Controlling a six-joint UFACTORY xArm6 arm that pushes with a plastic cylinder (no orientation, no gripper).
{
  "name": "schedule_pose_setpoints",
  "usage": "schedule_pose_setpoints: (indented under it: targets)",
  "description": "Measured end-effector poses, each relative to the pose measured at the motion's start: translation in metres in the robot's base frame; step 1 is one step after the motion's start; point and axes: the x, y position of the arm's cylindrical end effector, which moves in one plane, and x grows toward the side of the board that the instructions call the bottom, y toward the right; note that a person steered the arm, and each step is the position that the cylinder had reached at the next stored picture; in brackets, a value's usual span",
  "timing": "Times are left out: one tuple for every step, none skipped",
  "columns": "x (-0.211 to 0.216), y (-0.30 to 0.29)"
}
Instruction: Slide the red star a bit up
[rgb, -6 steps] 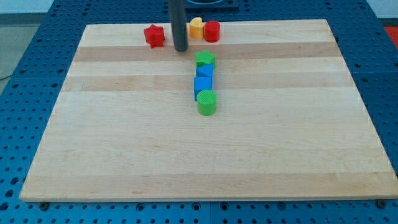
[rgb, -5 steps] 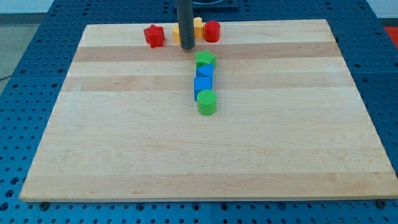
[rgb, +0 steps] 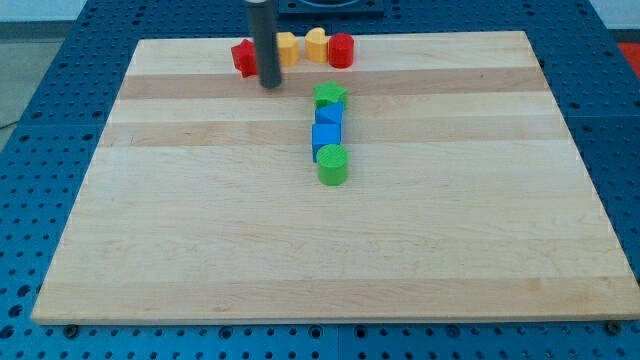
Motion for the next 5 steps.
schedule_pose_setpoints:
  targets:
    - [-0.013,-0.024]
    - [-0.034,-0.025]
    - [-0.030,-0.025]
    - [-0.004,-0.003]
    - [0.004,0.068]
